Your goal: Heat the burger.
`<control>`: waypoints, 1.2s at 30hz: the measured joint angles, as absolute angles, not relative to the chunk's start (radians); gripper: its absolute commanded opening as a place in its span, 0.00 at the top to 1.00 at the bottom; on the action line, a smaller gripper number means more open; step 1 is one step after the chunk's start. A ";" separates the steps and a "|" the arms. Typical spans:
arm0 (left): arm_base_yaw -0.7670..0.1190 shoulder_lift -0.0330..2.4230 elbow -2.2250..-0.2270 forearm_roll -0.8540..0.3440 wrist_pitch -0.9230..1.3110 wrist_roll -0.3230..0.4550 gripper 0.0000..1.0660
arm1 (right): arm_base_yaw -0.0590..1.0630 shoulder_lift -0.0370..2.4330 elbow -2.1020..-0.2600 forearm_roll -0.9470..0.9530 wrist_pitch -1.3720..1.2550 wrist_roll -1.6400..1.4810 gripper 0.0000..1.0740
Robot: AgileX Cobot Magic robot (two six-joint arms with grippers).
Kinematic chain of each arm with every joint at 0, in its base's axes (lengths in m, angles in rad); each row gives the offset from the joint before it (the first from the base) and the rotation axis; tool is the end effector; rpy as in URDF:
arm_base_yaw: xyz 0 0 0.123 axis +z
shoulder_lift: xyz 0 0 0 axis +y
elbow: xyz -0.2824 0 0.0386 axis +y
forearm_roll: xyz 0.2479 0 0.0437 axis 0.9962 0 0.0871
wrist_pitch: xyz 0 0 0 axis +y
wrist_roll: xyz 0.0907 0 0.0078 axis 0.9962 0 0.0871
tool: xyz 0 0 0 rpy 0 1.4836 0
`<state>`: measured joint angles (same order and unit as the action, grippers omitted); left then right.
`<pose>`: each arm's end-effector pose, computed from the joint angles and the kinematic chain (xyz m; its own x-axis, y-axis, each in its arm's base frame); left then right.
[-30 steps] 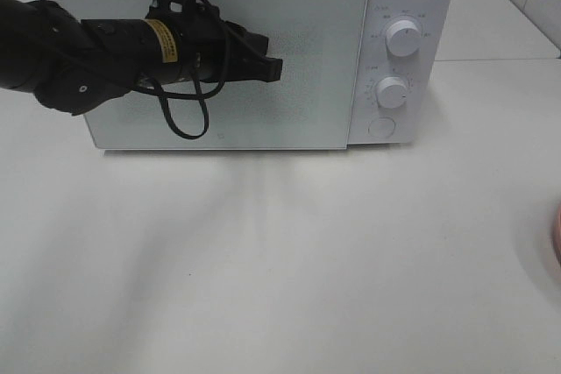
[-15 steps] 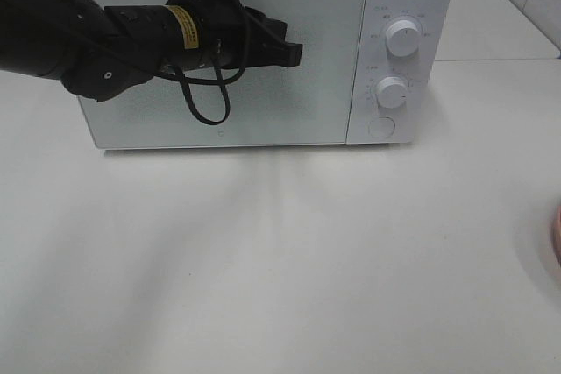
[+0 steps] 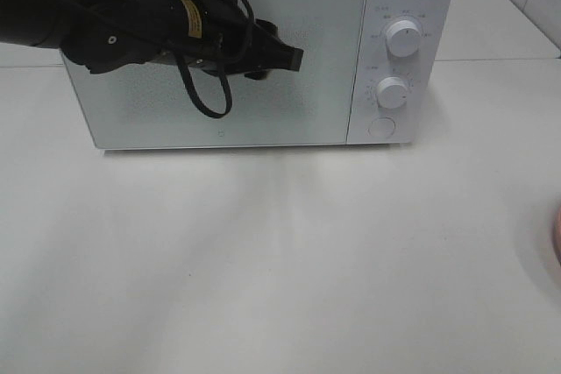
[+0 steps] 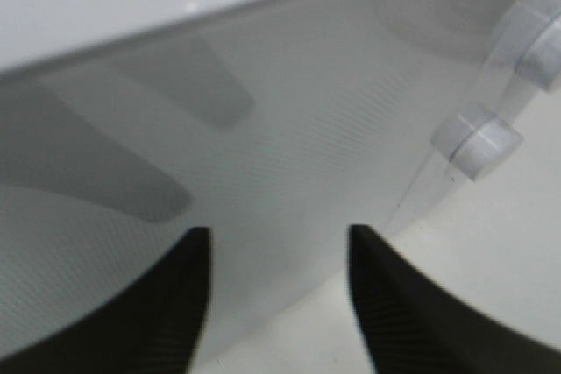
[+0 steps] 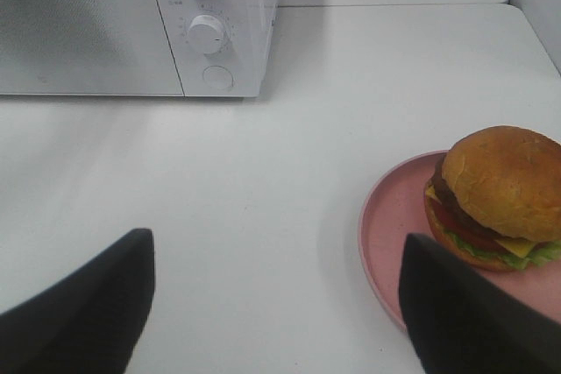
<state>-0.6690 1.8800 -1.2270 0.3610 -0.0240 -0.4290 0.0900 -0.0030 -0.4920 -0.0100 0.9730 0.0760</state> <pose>0.3322 -0.2635 0.2172 -0.4472 0.2668 -0.8537 0.5968 0.7999 -0.0626 -0.0009 -0.0008 0.2822 -0.3842 0.0359 -0.9225 -0.0554 0.9965 0.0619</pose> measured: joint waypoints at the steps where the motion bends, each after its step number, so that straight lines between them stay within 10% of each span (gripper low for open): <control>1: -0.686 1.871 -1.227 0.361 0.006 -0.429 0.04 | 0.090 -0.003 -0.492 -0.010 0.973 0.076 0.29; 25: -0.828 1.735 -1.228 0.300 1.066 -0.329 0.06 | 0.090 -0.003 -0.492 -0.010 0.973 0.076 0.29; 36: -0.548 1.591 -1.216 0.168 1.156 -0.213 0.06 | 0.090 -0.003 -0.492 -0.010 0.973 0.076 0.29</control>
